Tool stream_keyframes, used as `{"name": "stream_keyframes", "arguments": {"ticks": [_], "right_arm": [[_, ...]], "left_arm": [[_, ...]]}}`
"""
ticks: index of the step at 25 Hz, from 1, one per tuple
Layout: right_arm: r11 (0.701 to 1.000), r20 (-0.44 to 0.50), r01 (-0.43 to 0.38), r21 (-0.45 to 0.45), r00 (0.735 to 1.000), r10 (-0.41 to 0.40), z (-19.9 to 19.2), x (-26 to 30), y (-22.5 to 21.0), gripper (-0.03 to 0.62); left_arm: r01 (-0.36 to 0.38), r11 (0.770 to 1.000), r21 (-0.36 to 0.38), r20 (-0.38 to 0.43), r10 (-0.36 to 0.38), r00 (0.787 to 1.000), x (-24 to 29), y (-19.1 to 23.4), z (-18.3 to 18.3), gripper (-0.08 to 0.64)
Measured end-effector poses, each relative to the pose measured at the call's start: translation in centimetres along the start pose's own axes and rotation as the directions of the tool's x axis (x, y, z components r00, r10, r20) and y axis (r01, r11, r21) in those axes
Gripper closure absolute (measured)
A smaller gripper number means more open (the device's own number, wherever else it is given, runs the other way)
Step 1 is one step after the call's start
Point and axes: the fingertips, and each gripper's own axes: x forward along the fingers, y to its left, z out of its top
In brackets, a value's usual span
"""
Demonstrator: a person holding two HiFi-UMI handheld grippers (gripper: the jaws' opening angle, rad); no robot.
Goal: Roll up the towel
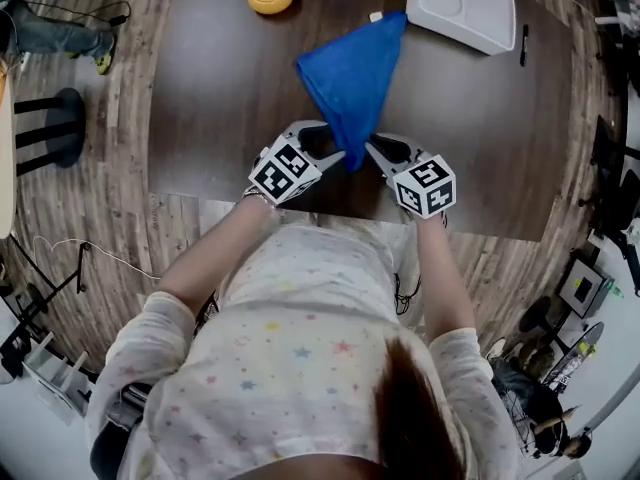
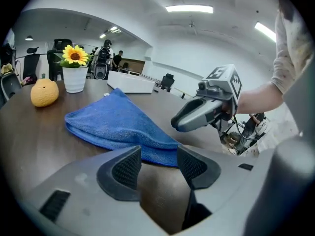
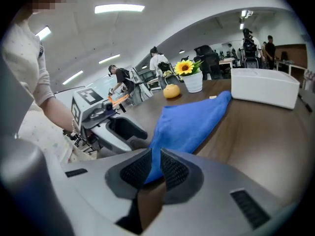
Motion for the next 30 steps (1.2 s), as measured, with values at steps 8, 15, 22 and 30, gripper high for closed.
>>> {"name": "stream_keyframes", "arguments": {"ticks": [8,15,22,30], "right_arm": [[0.972,-0.097,-0.069,-0.223,0.994,0.049,-3.5,0.9,4.4,0.434],[0.897,-0.191,-0.012,-0.442,0.978,-0.081,-5.9,2.0,3.5,0.432],[0.865,-0.206,-0.001,-0.502,0.971,-0.118,-5.5,1.6,2.6,0.532],[0.872,-0.287,-0.133,-0.47,0.958,-0.009,-4.7,0.9,3.0,0.536]], "left_arm": [[0.065,0.997,0.04,-0.017,-0.064,0.998,0.3,-1.6,-0.3,0.347],[0.072,0.996,0.044,-0.027,-0.071,0.997,0.2,-1.6,-0.5,0.347],[0.109,0.989,0.103,-0.026,-0.107,0.994,0.5,-2.2,0.1,0.347],[0.209,0.921,0.33,-0.115,-0.18,0.977,1.8,-4.8,0.3,0.347]]}}
